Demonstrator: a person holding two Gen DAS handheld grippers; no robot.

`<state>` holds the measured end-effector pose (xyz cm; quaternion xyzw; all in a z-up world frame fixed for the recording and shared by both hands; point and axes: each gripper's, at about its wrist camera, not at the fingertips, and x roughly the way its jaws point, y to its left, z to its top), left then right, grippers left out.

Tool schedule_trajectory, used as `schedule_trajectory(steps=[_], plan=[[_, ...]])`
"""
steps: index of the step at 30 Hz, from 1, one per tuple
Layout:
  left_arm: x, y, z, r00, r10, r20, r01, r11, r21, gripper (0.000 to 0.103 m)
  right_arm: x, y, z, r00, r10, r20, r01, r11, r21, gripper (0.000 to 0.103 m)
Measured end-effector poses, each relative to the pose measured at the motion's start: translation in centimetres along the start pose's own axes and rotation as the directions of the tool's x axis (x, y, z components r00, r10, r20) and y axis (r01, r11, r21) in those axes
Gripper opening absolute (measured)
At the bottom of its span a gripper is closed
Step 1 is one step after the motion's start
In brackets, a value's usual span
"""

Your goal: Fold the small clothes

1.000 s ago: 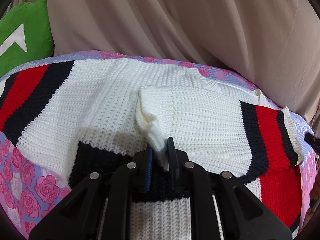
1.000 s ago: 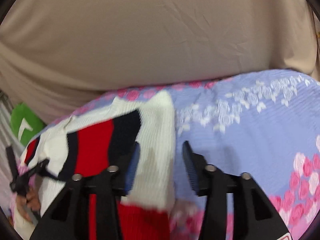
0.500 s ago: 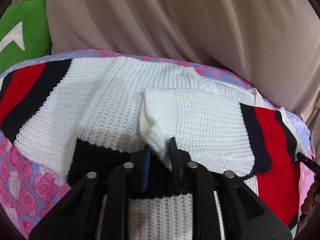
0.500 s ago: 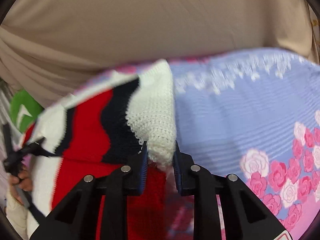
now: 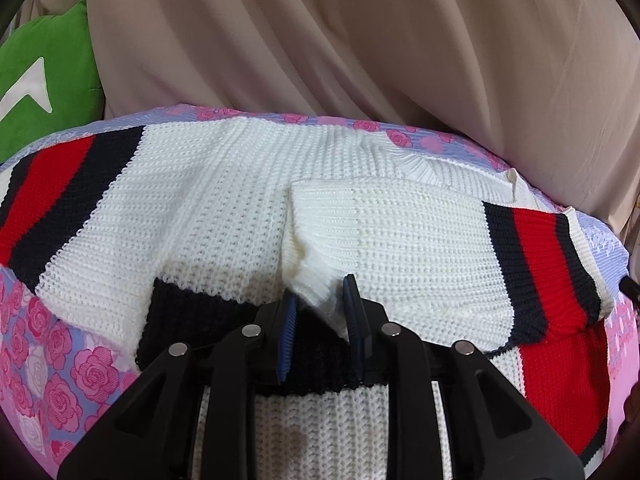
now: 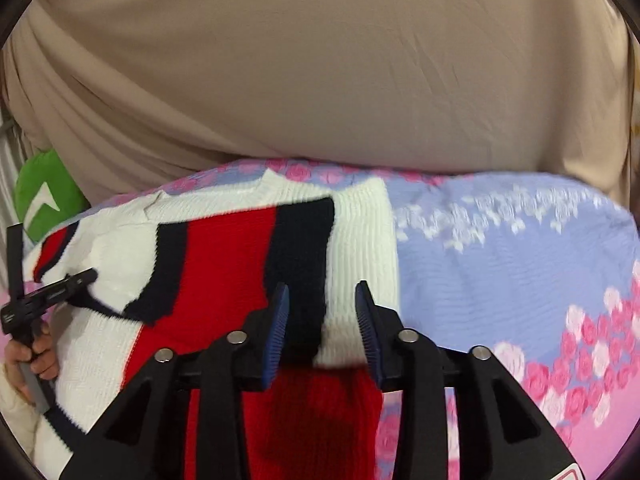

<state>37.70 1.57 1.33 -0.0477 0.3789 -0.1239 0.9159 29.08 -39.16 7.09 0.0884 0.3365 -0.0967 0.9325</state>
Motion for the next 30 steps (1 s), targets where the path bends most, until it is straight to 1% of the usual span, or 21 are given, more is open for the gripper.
schedule_trajectory(steps=[1,3,5,8,9,10,11,12,13,14,15,16,18,19,21,23,24,25,27,29,30], plan=[[0.0,-0.1,0.0,1.000,-0.002,0.000,0.002,1.000,-0.003,0.023,0.9,-0.1,1.1,1.000,-0.010,0.011,0.010,1.000,0.008,0.051],[-0.1,-0.1,-0.1,1.000,-0.005,0.000,0.005,1.000,-0.007,0.023,2.7,-1.3,3.3,1.000,-0.003,0.009,0.002,0.999,0.053,0.058],[0.0,-0.1,0.0,1.000,-0.007,-0.001,0.007,1.000,-0.009,0.023,5.6,-2.5,5.2,1.000,-0.002,-0.028,0.005,0.995,0.104,0.059],[0.0,0.1,0.0,1.000,-0.015,-0.003,0.015,1.000,-0.019,0.024,10.2,-3.8,6.6,0.993,-0.007,-0.120,0.023,0.991,0.134,0.059],[0.0,0.2,0.0,1.000,-0.019,-0.004,0.019,1.000,-0.023,0.024,11.5,-3.8,6.7,0.988,-0.018,-0.151,0.038,0.991,0.130,0.043],[0.0,0.3,0.0,1.000,-0.022,-0.003,0.022,0.999,-0.026,0.024,12.5,-4.0,6.7,0.985,-0.013,-0.171,0.035,0.991,0.126,0.012],[-0.1,0.3,0.0,1.000,-0.024,-0.003,0.024,0.999,-0.027,0.024,12.5,-4.2,6.7,0.989,0.001,-0.151,0.020,0.991,0.135,0.012],[0.0,0.4,0.0,1.000,-0.024,-0.003,0.024,0.999,-0.026,0.024,11.7,-4.5,6.8,0.995,0.021,-0.097,-0.006,0.988,0.152,0.009],[0.0,0.3,0.0,1.000,-0.024,-0.003,0.024,0.999,-0.024,0.024,11.0,-5.2,6.8,0.998,0.033,-0.044,-0.025,0.985,0.172,0.008],[0.0,0.3,0.0,1.000,-0.024,-0.004,0.024,0.999,-0.022,0.024,11.2,-5.9,6.6,0.999,-0.003,-0.041,0.010,0.983,0.185,0.008],[0.0,0.2,0.0,1.000,-0.026,-0.006,0.026,1.000,-0.018,0.026,12.5,-6.4,6.1,0.994,-0.053,-0.091,0.068,0.982,0.173,0.008],[0.1,0.1,0.0,1.000,-0.028,-0.007,0.028,1.000,-0.011,0.028,13.2,-6.3,5.8,0.990,-0.060,-0.124,0.080,0.984,0.160,0.008],[0.1,-0.2,0.0,1.000,-0.020,-0.005,0.020,1.000,-0.006,0.028,11.8,-6.2,6.0,0.992,-0.070,-0.107,0.086,0.984,0.159,0.009],[0.1,-0.2,0.0,1.000,-0.021,-0.005,0.021,1.000,-0.008,0.028,9.9,-5.9,6.1,0.994,-0.067,-0.083,0.080,0.983,0.163,0.009],[0.1,-0.2,0.0,1.000,-0.024,-0.005,0.024,1.000,-0.013,0.028,6.9,-5.2,5.8,0.999,-0.039,-0.037,0.043,0.990,0.133,0.009],[0.1,-0.2,0.0,1.000,-0.021,-0.006,0.021,1.000,-0.010,0.028,3.8,-4.2,4.4,1.000,0.010,-0.024,-0.008,0.996,0.089,0.009],[0.1,-0.3,0.0,1.000,-0.019,-0.005,0.019,1.000,-0.008,0.028,2.5,-3.7,3.1,0.998,0.041,-0.038,-0.038,0.997,0.061,0.009],[0.1,-0.2,0.0,1.000,-0.017,-0.005,0.017,1.000,-0.006,0.028,1.9,-3.2,2.1,0.998,0.049,-0.051,-0.047,0.998,0.033,0.009],[0.1,-0.2,0.0,1.000,-0.012,-0.005,0.012,1.000,-0.002,0.028,1.9,-2.1,-0.2,0.995,0.019,-0.100,-0.024,0.999,-0.043,0.009],[0.1,-0.2,0.0,1.000,-0.009,-0.005,0.009,1.000,0.000,0.028,3.3,-2.5,-2.5,0.984,-0.056,-0.168,0.043,0.996,-0.078,0.004],[0.1,-0.2,0.0,1.000,-0.008,-0.005,0.008,1.000,-0.001,0.028,3.2,-2.9,-3.0,0.990,-0.040,-0.139,0.031,0.997,-0.067,0.002]])
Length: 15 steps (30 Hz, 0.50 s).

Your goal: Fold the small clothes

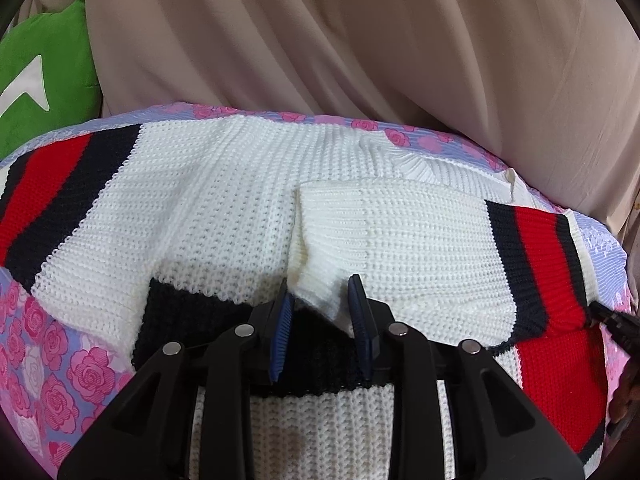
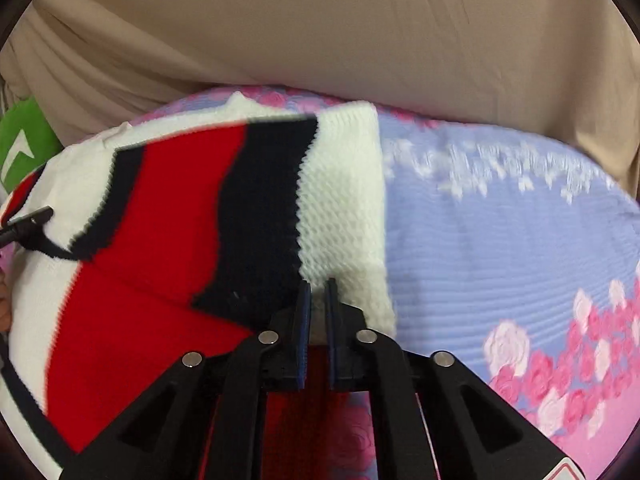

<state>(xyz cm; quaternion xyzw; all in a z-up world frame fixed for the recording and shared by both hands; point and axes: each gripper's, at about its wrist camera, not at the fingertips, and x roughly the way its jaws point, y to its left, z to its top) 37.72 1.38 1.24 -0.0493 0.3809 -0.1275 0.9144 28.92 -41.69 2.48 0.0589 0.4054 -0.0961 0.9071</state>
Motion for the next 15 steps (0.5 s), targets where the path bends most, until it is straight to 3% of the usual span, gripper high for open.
schedule_trajectory(steps=[4,7,13,15], plan=[[-0.5,0.8,-0.1,1.000,0.006,0.020,-0.006,0.999,-0.042,0.028,-2.0,-0.4,-0.2,1.000,-0.004,0.011,0.003,0.996,0.090,0.005],[-1.6,2.4,-0.7,1.000,-0.011,0.027,0.014,0.995,-0.103,0.027,-4.4,1.4,-1.3,1.000,-0.008,0.023,0.006,0.997,0.075,0.010],[-6.1,7.0,-3.3,0.998,-0.051,0.026,0.054,0.988,-0.145,0.027,-7.2,7.4,-6.3,0.992,0.128,-0.018,-0.128,0.992,-0.004,0.013],[-8.0,9.5,-3.6,0.999,-0.004,0.039,0.010,0.985,-0.173,0.041,-7.7,8.7,-7.6,0.986,0.160,-0.040,-0.160,0.987,-0.015,0.014]])
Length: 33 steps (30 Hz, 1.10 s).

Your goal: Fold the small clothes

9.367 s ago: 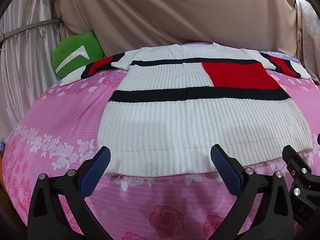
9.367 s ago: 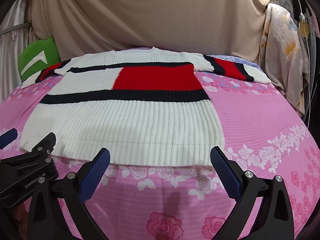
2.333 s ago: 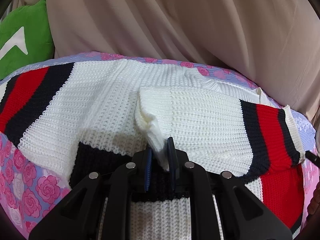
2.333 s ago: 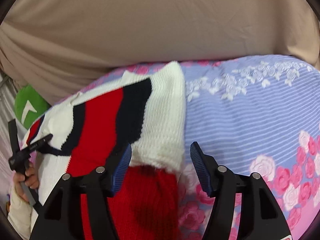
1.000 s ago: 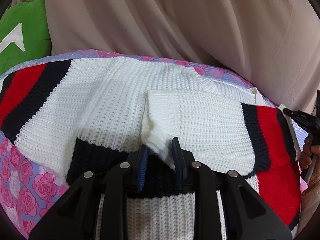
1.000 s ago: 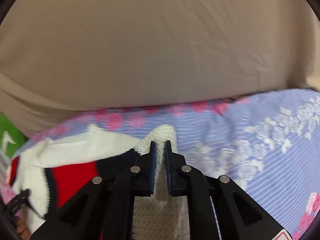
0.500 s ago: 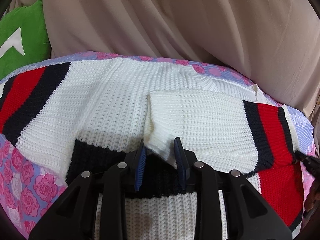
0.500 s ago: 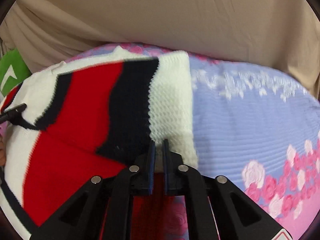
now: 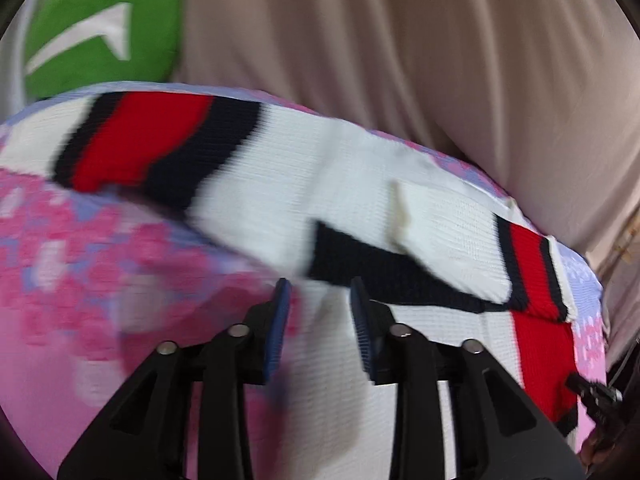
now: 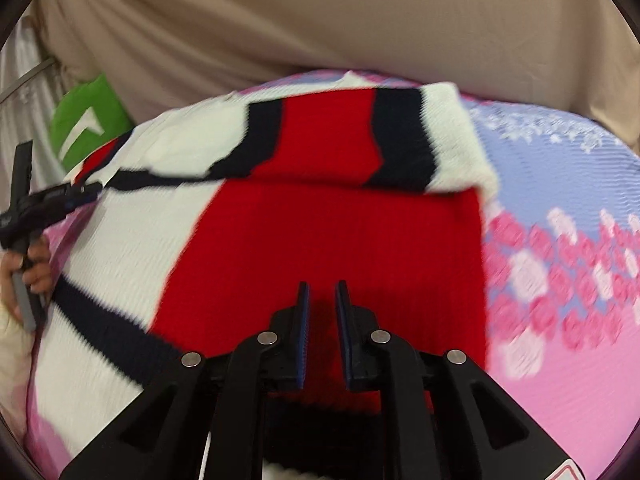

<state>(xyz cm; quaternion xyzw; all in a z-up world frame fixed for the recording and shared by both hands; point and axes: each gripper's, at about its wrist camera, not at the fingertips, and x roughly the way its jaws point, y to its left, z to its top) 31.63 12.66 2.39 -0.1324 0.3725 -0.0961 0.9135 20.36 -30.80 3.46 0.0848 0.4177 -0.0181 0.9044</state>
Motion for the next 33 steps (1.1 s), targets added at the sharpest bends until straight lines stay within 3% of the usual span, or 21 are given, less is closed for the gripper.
schedule_trajectory(steps=[5,6,10,12,14,16,17,18,19,21,24,28,30,33], plan=[[-4.0,9.4,2.8,0.979,0.179,0.103,-0.166,0.978,-0.124,0.045,0.0,1.4,-2.7,1.000,-0.014,-0.007,0.014,1.000,-0.014,0.024],[-4.3,12.0,3.7,0.975,0.198,0.102,-0.178,0.968,-0.176,0.050,0.2,1.2,-2.8,1.000,-0.013,0.006,0.013,1.000,-0.009,0.025],[-3.7,20.6,6.5,0.958,0.279,0.071,-0.238,0.905,-0.354,0.050,0.4,0.8,-2.8,1.000,-0.005,0.018,0.004,1.000,0.010,0.027],[-3.2,24.2,7.2,0.959,0.279,0.055,-0.225,0.863,-0.453,0.050,0.2,0.9,-2.9,1.000,0.003,0.021,-0.003,1.000,0.011,0.031],[-2.1,27.3,7.4,0.973,0.225,0.058,-0.155,0.814,-0.560,0.050,0.2,1.1,-3.0,1.000,0.007,0.022,-0.007,1.000,0.009,0.034],[-2.3,28.5,7.6,0.969,0.227,0.095,-0.129,0.797,-0.590,0.048,0.2,1.2,-3.0,1.000,0.009,0.022,-0.009,1.000,0.005,0.039],[-2.3,29.0,7.9,0.968,0.230,0.097,-0.130,0.795,-0.593,0.040,0.2,1.3,-3.0,1.000,0.009,0.023,-0.009,1.000,0.002,0.040],[-1.9,28.8,8.4,0.971,0.218,0.102,-0.119,0.802,-0.585,0.014,0.2,1.4,-3.0,1.000,0.006,0.024,-0.006,1.000,0.000,0.042],[-1.6,28.6,8.8,0.975,0.200,0.098,-0.108,0.812,-0.574,0.008,0.2,1.5,-3.0,1.000,0.003,0.023,-0.003,1.000,-0.004,0.043],[-2.0,26.9,9.9,0.969,0.220,0.117,-0.122,0.830,-0.545,0.007,0.3,1.6,-2.9,1.000,0.001,0.023,-0.001,1.000,-0.009,0.045],[-4.6,20.8,12.4,0.949,0.233,0.214,-0.131,0.904,-0.407,0.007,0.3,1.6,-2.9,1.000,0.007,0.023,-0.007,1.000,-0.011,0.047],[-8.4,8.4,14.4,0.942,0.112,0.317,-0.063,0.985,-0.160,0.006,0.3,1.7,-2.9,1.000,0.011,0.028,-0.010,1.000,-0.010,0.050],[-9.5,0.4,14.2,0.941,0.015,0.338,-0.013,1.000,-0.007,0.007,0.2,1.7,-2.9,0.999,0.009,0.030,-0.009,1.000,-0.007,0.055],[-9.0,-10.1,11.9,0.948,-0.116,0.297,0.062,0.981,0.184,0.007,0.0,1.6,-2.9,0.999,0.018,0.038,-0.018,1.000,0.004,0.057]])
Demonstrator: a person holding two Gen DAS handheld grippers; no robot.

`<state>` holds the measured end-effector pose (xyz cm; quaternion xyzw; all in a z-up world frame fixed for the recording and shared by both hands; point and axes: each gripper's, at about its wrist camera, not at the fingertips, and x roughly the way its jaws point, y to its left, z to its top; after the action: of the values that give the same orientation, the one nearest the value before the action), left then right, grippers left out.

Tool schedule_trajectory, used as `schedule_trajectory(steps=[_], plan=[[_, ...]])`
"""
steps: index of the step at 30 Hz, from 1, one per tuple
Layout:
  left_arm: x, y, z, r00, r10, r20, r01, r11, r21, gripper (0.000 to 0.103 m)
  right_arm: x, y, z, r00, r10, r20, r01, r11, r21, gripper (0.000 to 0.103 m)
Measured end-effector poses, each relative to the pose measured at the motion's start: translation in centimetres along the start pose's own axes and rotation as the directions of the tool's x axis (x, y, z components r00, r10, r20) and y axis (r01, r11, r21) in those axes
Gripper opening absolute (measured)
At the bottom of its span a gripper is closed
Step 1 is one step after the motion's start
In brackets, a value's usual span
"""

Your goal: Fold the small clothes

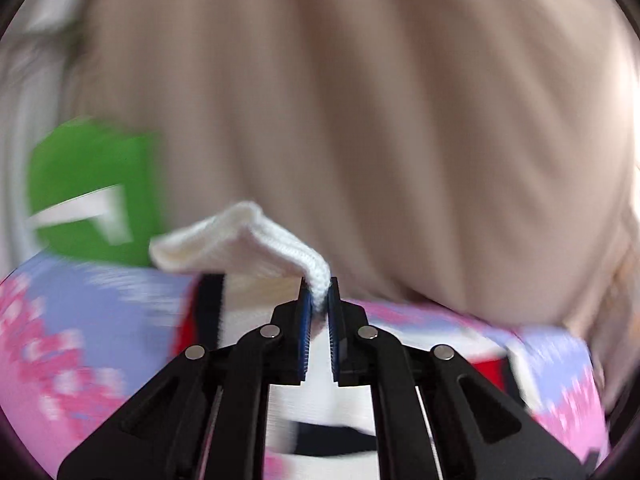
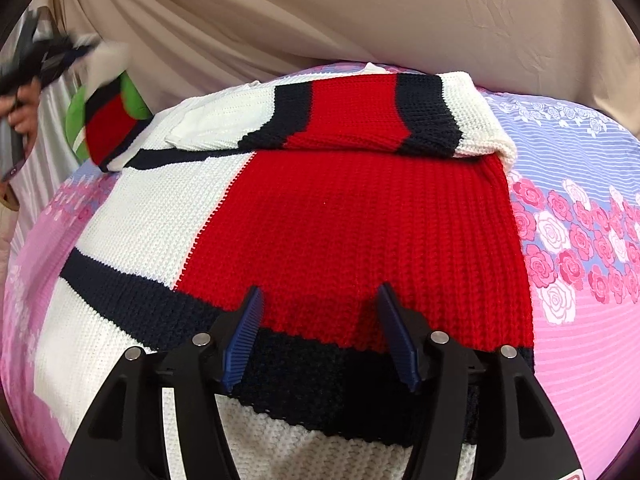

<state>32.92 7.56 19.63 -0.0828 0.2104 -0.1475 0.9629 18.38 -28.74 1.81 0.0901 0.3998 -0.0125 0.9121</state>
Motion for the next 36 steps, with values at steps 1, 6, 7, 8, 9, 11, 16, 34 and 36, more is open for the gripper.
schedule_trajectory(steps=[1,6,7,8,9,11,16,34,36], plan=[[0.9,-3.9,-1.1,0.999,-0.041,-0.021,0.042,0.998,0.048,0.007,-0.1,-0.1,0.0,1.000,0.007,0.002,-0.007,1.000,0.006,0.058],[7.9,-16.9,-10.8,0.954,-0.157,-0.255,0.201,0.967,0.156,0.044,-0.3,-0.6,0.0,0.999,0.037,0.010,-0.038,0.999,0.030,0.065],[9.1,-17.7,-12.5,0.947,-0.144,-0.288,0.198,0.966,0.166,0.045,-0.4,-0.9,0.0,0.999,0.049,0.016,-0.050,0.998,0.038,0.066],[10.1,-18.2,-13.9,0.940,-0.136,-0.313,0.199,0.963,0.179,0.045,-0.5,-1.0,0.0,0.998,0.058,0.019,-0.059,0.997,0.045,0.066],[10.6,-18.4,-15.1,0.938,-0.121,-0.325,0.192,0.962,0.195,0.045,-0.6,-1.2,0.0,0.997,0.071,0.021,-0.072,0.996,0.054,0.067],[9.8,-17.5,-16.3,0.942,-0.105,-0.318,0.175,0.964,0.200,0.045,-0.5,-1.6,0.0,0.995,0.100,0.019,-0.101,0.992,0.075,0.068],[7.2,-11.4,-16.1,0.957,-0.066,-0.281,0.105,0.986,0.127,0.054,-0.3,-2.2,0.3,0.992,0.125,0.013,-0.126,0.986,0.112,0.068],[5.8,5.2,-17.0,0.965,-0.087,-0.247,0.009,0.953,-0.302,0.057,7.5,-3.4,13.6,0.996,0.083,0.025,-0.086,0.982,0.169,0.068],[5.4,5.3,-17.1,0.969,-0.088,-0.229,0.012,0.950,-0.313,0.057,9.0,-3.9,13.4,0.996,0.089,0.009,-0.089,0.975,0.206,0.068]])
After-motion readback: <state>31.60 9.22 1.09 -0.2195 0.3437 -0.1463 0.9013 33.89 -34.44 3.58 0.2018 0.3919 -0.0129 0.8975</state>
